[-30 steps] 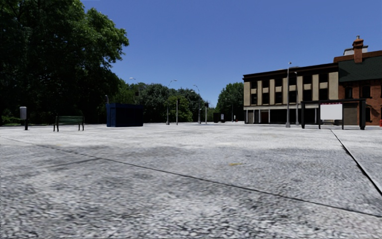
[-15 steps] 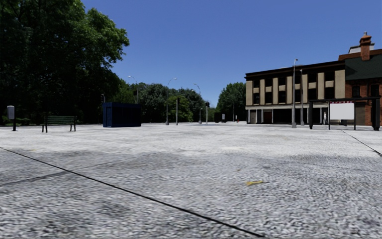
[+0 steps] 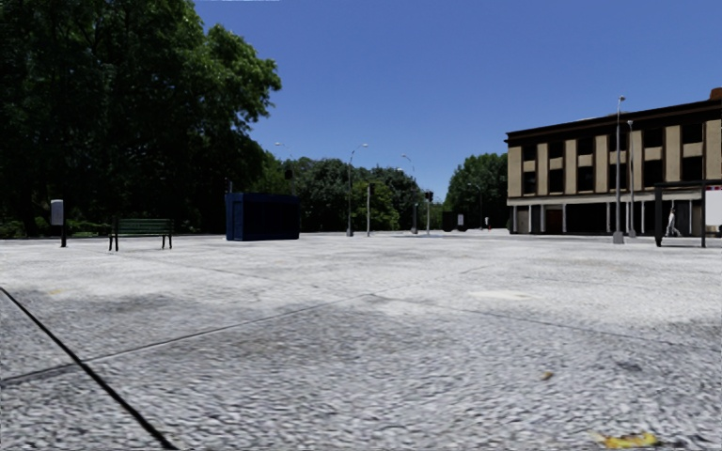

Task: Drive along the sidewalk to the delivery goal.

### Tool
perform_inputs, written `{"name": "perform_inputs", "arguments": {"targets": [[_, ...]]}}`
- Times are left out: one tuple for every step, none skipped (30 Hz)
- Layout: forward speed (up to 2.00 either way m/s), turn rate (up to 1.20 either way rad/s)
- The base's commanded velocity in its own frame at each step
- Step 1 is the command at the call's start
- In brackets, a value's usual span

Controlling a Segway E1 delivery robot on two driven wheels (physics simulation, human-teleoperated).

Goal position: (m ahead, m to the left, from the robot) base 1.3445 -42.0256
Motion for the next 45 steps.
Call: {"name": "perform_inputs", "arguments": {"targets": [[2.00, 0.37], [2.00, 0.37], [2.00, 0.37], [2.00, 0.37], [2.00, 0.37], [2.00, 0.37], [2.00, 0.37], [2.00, 0.37], [2.00, 0.37], [2.00, 0.37], [2.00, 0.37], [2.00, 0.37], [2.00, 0.37], [2.00, 0.37], [2.00, 0.37], [2.00, 0.37], [2.00, 0.37], [2.00, 0.37], [2.00, 0.37], [2.00, 0.37], [2.00, 0.37], [2.00, 0.37], [2.00, 0.37], [2.00, 0.37], [2.00, 0.37], [2.00, 0.37], [2.00, 0.36], [2.00, 0.26], [2.00, 0.00], [2.00, 0.00], [2.00, 0.00], [2.00, 0.00], [2.00, 0.00], [2.00, 0.00], [2.00, 0.00], [2.00, 0.00], [2.00, 0.00], [2.00, 0.00], [2.00, 0.00], [2.00, 0.00], [2.00, 0.00], [2.00, 0.00], [2.00, 0.00], [2.00, 0.00], [2.00, 0.00]]}}
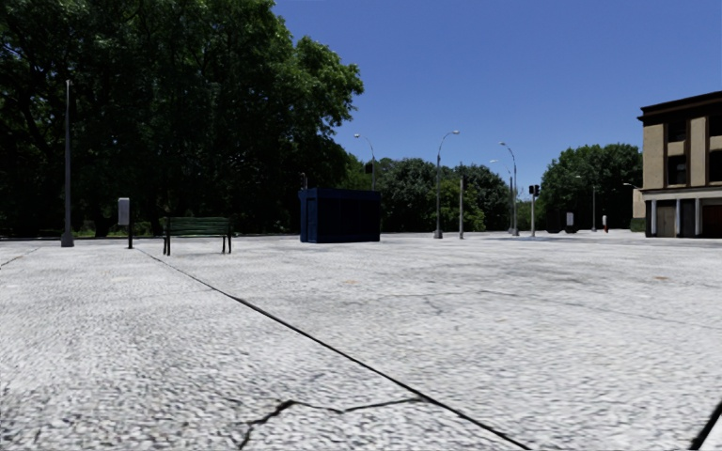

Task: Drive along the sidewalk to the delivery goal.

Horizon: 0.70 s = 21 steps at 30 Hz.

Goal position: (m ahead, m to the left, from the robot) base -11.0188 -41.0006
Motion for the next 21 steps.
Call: {"name": "perform_inputs", "arguments": {"targets": [[2.00, 0.00], [2.00, 0.00], [2.00, 0.00], [2.00, 0.00], [2.00, 0.00], [2.00, 0.00], [2.00, 0.00], [2.00, 0.00], [2.00, -0.04], [2.00, -0.13], [2.00, -0.19], [2.00, -0.21], [2.00, -0.22], [2.00, -0.22], [2.00, -0.22], [2.00, -0.22], [2.00, -0.22], [2.00, -0.22], [2.00, -0.22], [2.00, -0.22], [2.00, -0.22]]}}
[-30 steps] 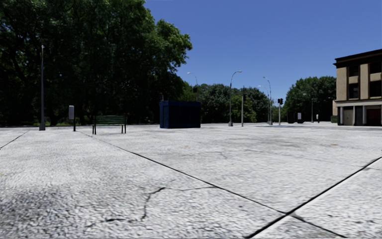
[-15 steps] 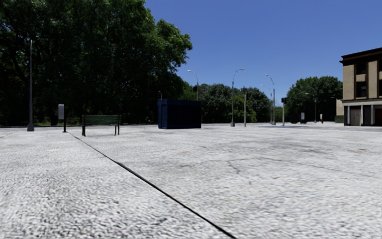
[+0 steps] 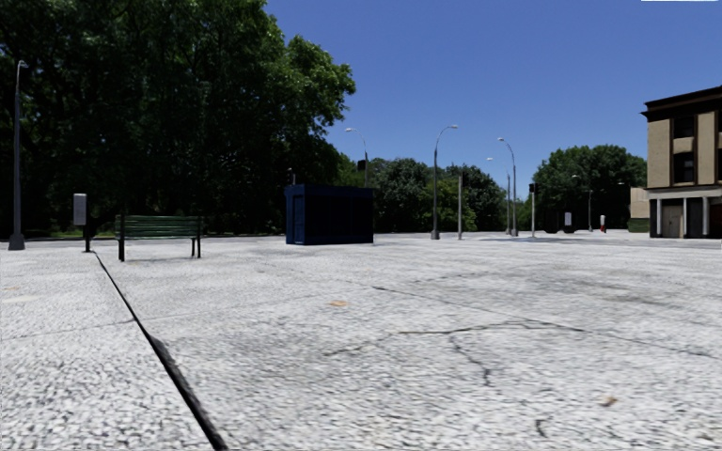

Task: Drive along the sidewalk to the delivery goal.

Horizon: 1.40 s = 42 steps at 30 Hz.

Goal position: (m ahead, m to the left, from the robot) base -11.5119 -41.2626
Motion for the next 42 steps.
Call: {"name": "perform_inputs", "arguments": {"targets": [[2.00, -0.22], [2.00, -0.22], [2.00, -0.22], [2.00, -0.22], [2.00, -0.22], [2.00, -0.22], [2.00, -0.22], [2.00, 0.00], [2.00, 0.00], [2.00, 0.00], [2.00, 0.00], [2.00, 0.00], [2.00, 0.00], [2.00, 0.00], [2.00, 0.00], [2.00, 0.00], [2.00, 0.00], [2.00, 0.00], [2.00, 0.00], [2.00, 0.00], [2.00, 0.00], [2.00, 0.00], [2.00, 0.00], [2.00, 0.00], [2.00, 0.00], [2.00, 0.00], [2.00, 0.00], [2.00, 0.00], [2.00, 0.00], [2.00, 0.00], [2.00, 0.00], [2.00, 0.00], [2.00, 0.00], [2.00, 0.00], [2.00, 0.00], [2.00, 0.00], [2.00, 0.00], [2.00, 0.00], [2.00, 0.00], [2.00, 0.00], [2.00, 0.00], [2.00, 0.00]]}}
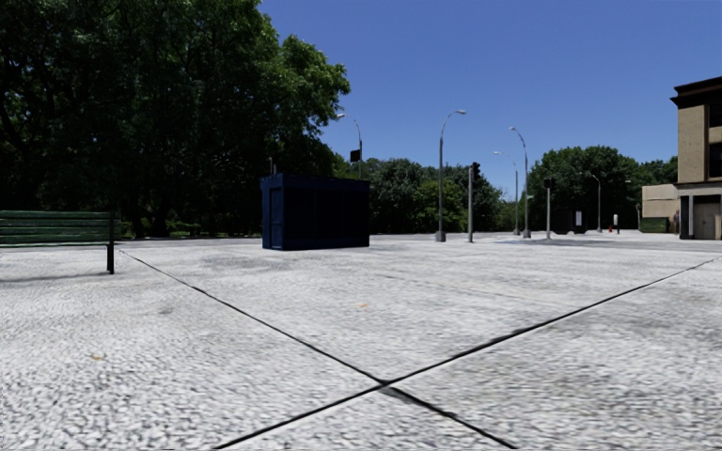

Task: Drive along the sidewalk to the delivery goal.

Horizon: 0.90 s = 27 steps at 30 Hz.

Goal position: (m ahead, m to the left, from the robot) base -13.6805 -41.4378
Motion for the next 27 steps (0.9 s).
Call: {"name": "perform_inputs", "arguments": {"targets": [[2.00, 0.00], [2.00, 0.00], [2.00, 0.00], [2.00, 0.00], [2.00, 0.00], [2.00, 0.00], [2.00, 0.00], [2.00, 0.00], [2.00, 0.00], [2.00, 0.00], [2.00, 0.00], [2.00, 0.00], [2.00, 0.00], [2.00, 0.00], [2.00, 0.00], [2.00, 0.00], [2.00, 0.00], [2.00, 0.00], [2.00, 0.00], [2.00, 0.00], [2.00, 0.00], [2.00, 0.00], [2.00, 0.00], [2.00, 0.00], [2.00, 0.00], [2.00, 0.00], [2.00, 0.00]]}}
